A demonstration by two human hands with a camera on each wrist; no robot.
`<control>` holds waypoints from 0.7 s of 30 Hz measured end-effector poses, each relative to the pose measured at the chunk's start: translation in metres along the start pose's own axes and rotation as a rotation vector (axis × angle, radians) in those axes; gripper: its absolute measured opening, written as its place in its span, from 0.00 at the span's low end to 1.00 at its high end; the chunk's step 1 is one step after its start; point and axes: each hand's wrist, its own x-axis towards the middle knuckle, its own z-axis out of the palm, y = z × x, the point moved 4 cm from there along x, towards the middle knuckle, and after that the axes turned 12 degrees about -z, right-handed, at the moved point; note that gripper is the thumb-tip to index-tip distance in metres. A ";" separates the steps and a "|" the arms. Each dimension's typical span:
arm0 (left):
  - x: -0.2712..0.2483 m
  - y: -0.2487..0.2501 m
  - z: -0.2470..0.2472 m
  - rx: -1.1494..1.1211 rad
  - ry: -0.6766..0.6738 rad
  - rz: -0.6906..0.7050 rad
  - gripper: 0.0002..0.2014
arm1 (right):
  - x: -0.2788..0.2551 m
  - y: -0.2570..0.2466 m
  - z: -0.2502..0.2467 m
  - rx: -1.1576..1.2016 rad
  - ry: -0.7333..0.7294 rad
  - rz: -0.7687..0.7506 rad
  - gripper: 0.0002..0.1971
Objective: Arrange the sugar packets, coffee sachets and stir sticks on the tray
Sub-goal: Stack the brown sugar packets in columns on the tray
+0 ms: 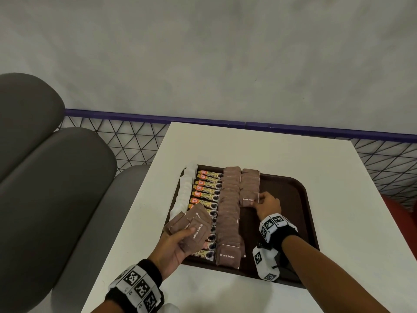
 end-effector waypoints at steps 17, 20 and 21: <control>0.007 -0.006 0.002 0.101 0.053 0.007 0.19 | -0.076 -0.086 0.003 0.520 -0.294 -0.486 0.05; 0.005 -0.006 0.009 0.123 0.030 0.023 0.18 | -0.093 -0.101 0.011 0.624 -0.522 -0.504 0.04; 0.004 -0.007 0.010 0.132 0.022 0.028 0.18 | -0.096 -0.104 0.012 0.657 -0.562 -0.504 0.03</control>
